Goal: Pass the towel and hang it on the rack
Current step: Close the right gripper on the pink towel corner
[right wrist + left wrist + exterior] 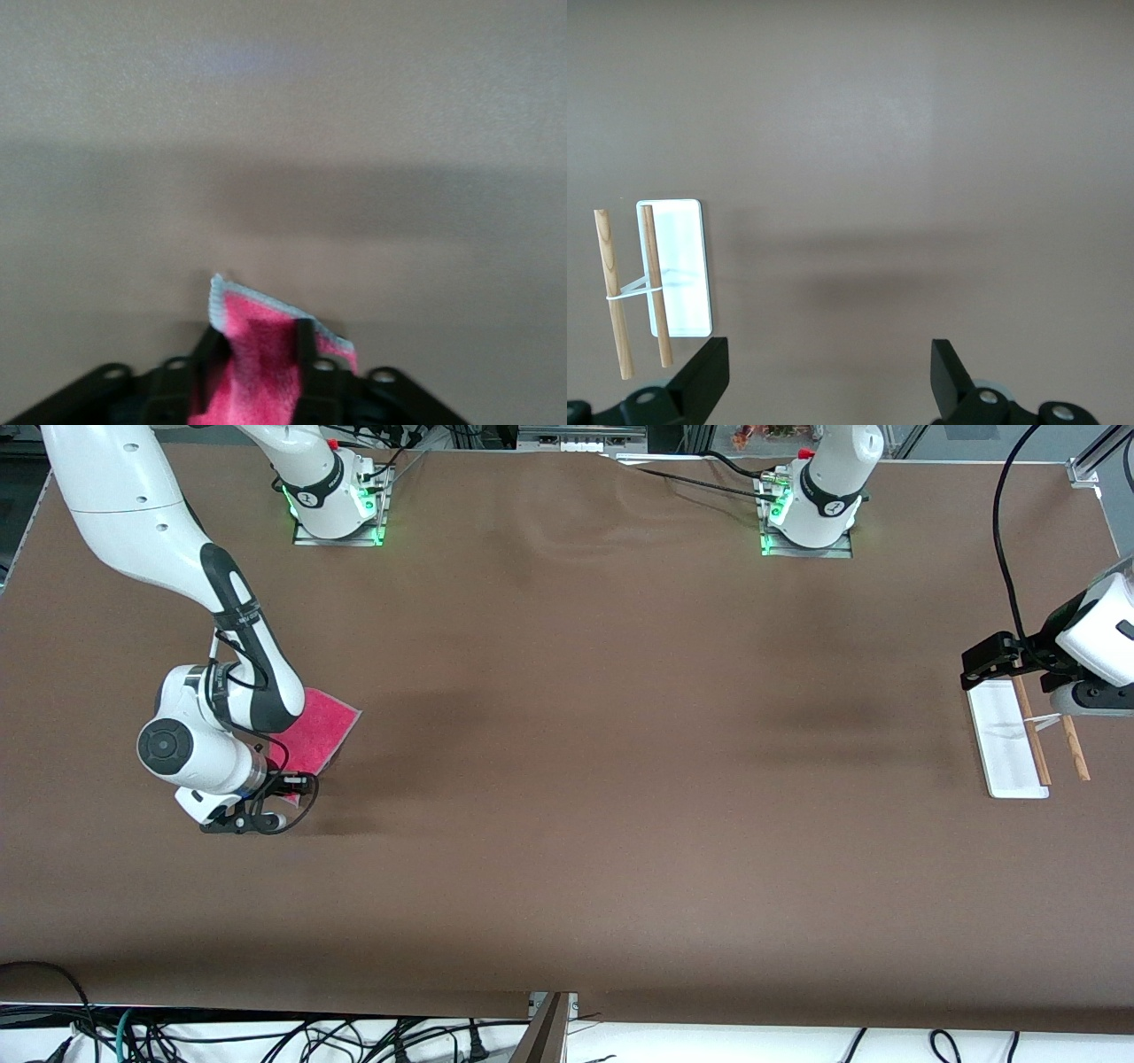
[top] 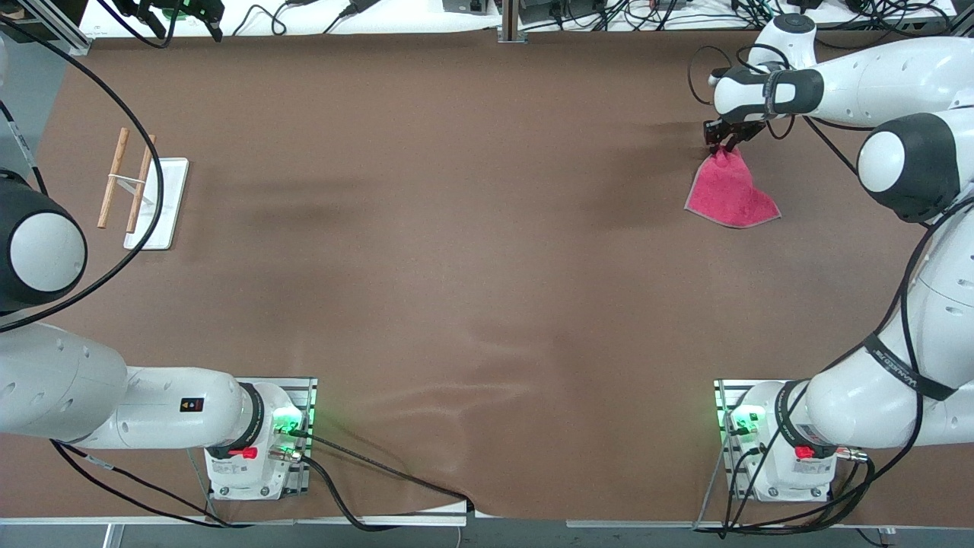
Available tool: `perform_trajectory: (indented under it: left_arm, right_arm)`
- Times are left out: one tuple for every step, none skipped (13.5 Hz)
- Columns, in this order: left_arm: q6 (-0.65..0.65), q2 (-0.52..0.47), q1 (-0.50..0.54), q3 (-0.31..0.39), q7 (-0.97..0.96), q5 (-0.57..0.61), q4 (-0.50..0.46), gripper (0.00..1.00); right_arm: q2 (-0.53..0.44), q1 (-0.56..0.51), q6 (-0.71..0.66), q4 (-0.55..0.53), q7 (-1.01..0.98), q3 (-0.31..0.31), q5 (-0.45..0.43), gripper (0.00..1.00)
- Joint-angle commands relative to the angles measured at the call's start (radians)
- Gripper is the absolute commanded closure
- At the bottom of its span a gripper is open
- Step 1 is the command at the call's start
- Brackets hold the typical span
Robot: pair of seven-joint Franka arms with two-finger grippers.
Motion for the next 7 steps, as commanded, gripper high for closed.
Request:
perform_trajectory:
  left_arm:
    - [-0.023, 0.007, 0.003, -0.005, 0.020, 0.015, 0.027, 0.00]
    - [-0.022, 0.007, 0.003, -0.005, 0.020, 0.015, 0.027, 0.00]
    - [-0.022, 0.007, 0.003, -0.005, 0.020, 0.015, 0.027, 0.00]
    - [-0.023, 0.007, 0.003, -0.005, 0.020, 0.015, 0.027, 0.00]
    - [-0.022, 0.007, 0.003, -0.005, 0.020, 0.015, 0.027, 0.00]
    - [-0.023, 0.007, 0.003, -0.005, 0.020, 0.015, 0.027, 0.00]
    - [-0.023, 0.007, 0.003, -0.005, 0.020, 0.015, 0.027, 0.00]
  right_arm:
    - [0.005, -0.019, 0.025, -0.023, -0.028, 0.012, 0.006, 0.94]
    - [0.003, -0.017, 0.020, -0.018, -0.030, 0.014, 0.006, 1.00]
    - [0.000, -0.017, 0.016, -0.015, -0.030, 0.015, 0.006, 1.00]
    - [-0.004, -0.014, 0.011, -0.013, -0.030, 0.017, 0.006, 1.00]
    - [-0.009, -0.012, -0.006, -0.007, -0.028, 0.018, 0.008, 1.00]
    - [-0.018, -0.012, -0.049, 0.016, -0.028, 0.023, 0.016, 1.00]
    - [-0.021, -0.012, -0.111, 0.057, -0.026, 0.040, 0.026, 1.00]
